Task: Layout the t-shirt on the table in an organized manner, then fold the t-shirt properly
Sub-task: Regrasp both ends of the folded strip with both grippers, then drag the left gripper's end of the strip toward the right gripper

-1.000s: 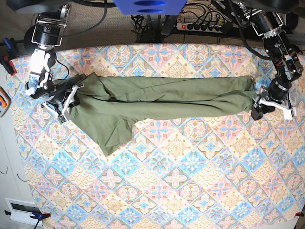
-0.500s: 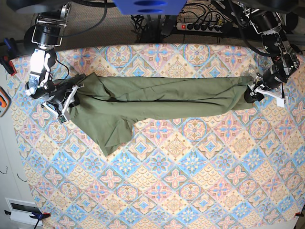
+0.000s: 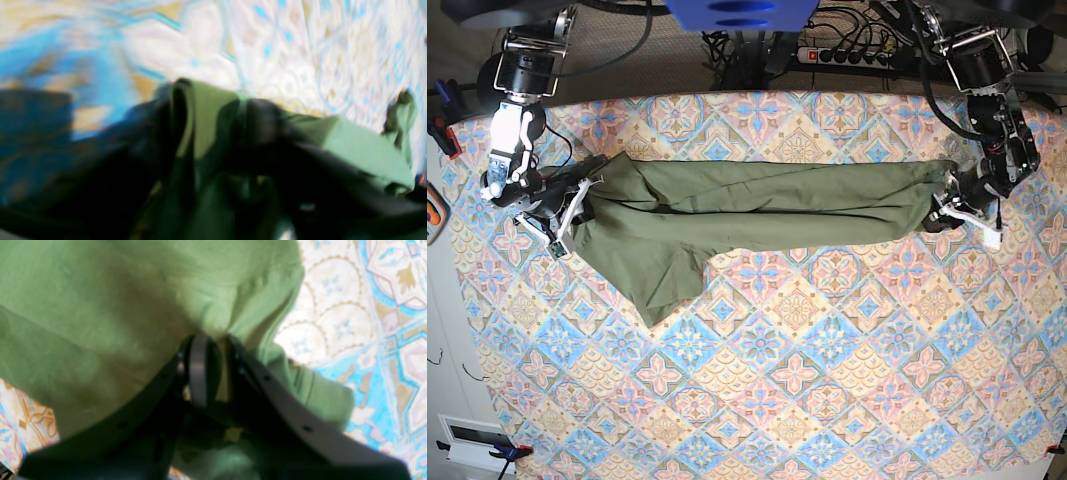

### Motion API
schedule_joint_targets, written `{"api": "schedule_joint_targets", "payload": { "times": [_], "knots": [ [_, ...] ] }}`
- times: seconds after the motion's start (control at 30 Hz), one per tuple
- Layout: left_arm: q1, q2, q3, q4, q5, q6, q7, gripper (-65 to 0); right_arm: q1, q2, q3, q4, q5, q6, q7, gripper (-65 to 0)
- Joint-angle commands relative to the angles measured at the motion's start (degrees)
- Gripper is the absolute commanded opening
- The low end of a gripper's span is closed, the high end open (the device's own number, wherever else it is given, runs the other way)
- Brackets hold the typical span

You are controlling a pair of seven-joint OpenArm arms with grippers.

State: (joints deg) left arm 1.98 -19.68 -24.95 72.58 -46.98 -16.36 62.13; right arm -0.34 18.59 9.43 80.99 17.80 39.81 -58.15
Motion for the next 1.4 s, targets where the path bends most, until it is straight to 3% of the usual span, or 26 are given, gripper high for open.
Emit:
{"api": "schedule_joint_targets", "payload": {
  "times": [0.0,0.07,0.1,0.23,0.47,0.6,0.83,1.0,1.07,1.27,1.37],
  "knots": [
    [0.2,0.1,0.3,0.2,0.3,0.1,1.8,-52.4,0.0,0.5,0.0,0.3,-1.0,0.2,-1.8,-56.0],
    [0.0,0.0,0.4,0.2,0.3,0.1,1.8,-64.4,0.0,0.5,0.0,0.3,-0.9,0.2,-1.8,-56.0],
    [-0.1,-0.1,0.4,0.2,0.3,0.1,1.8,-65.0,0.0,0.5,0.0,0.3,-0.9,0.2,-1.8,-56.0],
    [-0.3,-0.8,-0.8,0.3,0.2,0.1,1.6,-65.0,0.1,0.5,0.0,0.3,-0.9,0.2,-1.7,-56.0],
    [-2.6,-2.5,-11.5,0.1,0.6,0.1,1.8,-65.0,0.1,0.5,-0.1,0.7,-0.8,0.2,-2.0,-56.0],
    [-2.7,-3.8,-14.0,0.1,0.4,0.1,1.6,-65.0,-0.6,0.4,-3.4,4.1,-0.7,0.2,-1.9,-56.0],
    [-2.2,-3.2,-14.5,0.3,-0.8,0.1,1.9,-65.0,-2.2,0.4,-8.7,9.5,-0.7,0.2,-1.8,-56.0],
    [-1.2,-1.6,-14.4,1.8,-10.6,0.1,7.3,-65.0,-2.3,0.4,-9.1,10.4,-0.7,0.2,-1.7,-56.0],
    [0.0,0.8,-14.4,5.4,-13.3,0.2,8.5,-65.0,-2.3,0.4,-8.9,10.4,-0.7,0.2,-1.7,-56.0],
    [3.4,6.6,-7.5,24.8,-13.7,0.3,10.4,-65.0,-2.0,0.4,-8.9,10.4,-0.7,0.2,-1.7,-56.0],
    [3.9,9.4,-3.3,29.4,-12.8,0.3,10.4,-65.0,-2.0,0.4,-8.9,10.4,-0.7,0.2,-1.7,-56.0]
  ]
}}
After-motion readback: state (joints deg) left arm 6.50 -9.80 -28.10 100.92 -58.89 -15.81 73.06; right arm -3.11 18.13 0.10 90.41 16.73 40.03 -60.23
